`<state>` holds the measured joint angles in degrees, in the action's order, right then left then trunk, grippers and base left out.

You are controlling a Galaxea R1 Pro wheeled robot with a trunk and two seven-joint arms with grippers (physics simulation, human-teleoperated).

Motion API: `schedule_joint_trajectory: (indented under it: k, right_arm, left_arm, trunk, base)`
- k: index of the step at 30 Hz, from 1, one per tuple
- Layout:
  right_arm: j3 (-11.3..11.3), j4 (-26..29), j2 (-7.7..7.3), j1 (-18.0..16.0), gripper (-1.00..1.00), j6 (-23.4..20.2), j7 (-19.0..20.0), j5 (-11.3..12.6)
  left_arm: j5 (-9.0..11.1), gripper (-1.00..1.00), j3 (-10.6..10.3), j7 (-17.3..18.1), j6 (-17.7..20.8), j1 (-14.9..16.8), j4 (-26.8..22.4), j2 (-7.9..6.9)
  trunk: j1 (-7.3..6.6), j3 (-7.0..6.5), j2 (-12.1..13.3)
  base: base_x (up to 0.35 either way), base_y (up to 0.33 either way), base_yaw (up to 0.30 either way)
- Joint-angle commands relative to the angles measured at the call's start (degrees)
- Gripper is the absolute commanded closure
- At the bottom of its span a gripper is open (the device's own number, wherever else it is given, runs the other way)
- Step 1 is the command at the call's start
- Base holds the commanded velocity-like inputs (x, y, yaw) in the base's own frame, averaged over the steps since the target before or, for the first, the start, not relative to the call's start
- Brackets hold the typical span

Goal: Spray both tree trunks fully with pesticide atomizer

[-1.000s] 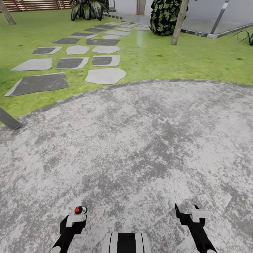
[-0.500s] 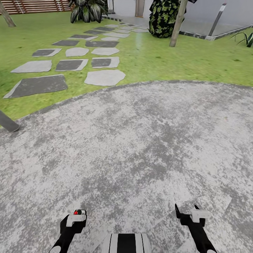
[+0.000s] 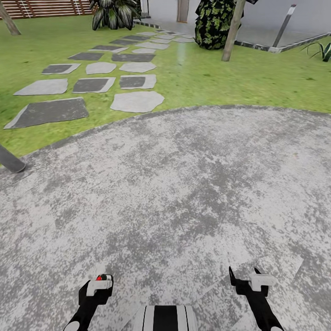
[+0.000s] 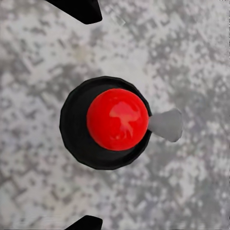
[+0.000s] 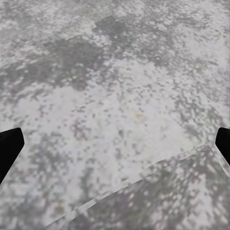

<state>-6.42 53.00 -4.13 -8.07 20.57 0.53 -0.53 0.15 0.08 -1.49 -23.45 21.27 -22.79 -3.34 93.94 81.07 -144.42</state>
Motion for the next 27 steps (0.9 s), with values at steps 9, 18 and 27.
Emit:
schedule_joint_trajectory:
  k: [9, 18, 27]
  right_arm:
    - [0.00, 0.00, 0.00, 0.00, -1.00, 0.00, 0.00, 0.00]
    - [0.00, -0.05, 0.00, -0.01, -1.00, 0.00, 0.00, 0.00]
    - [0.00, -0.09, 0.00, 0.03, -1.00, 0.00, -0.03, 0.00]
  left_arm:
    - [0.11, -1.00, 0.01, -0.08, -0.11, -0.09, -0.06, -0.17]
    - [0.11, -1.00, 0.01, -0.08, -0.11, -0.09, -0.06, -0.18]
    - [0.11, 1.00, 0.01, -0.09, -0.11, -0.09, -0.06, -0.17]
  trunk:
    - [0.00, -0.42, 0.00]
    - [0.00, -0.48, 0.00]
    - [0.00, -0.48, 0.00]
  base:
    - [0.000, 0.000, -0.032]
    - [0.000, 0.000, -0.004]
    - [0.000, 0.000, 0.000]
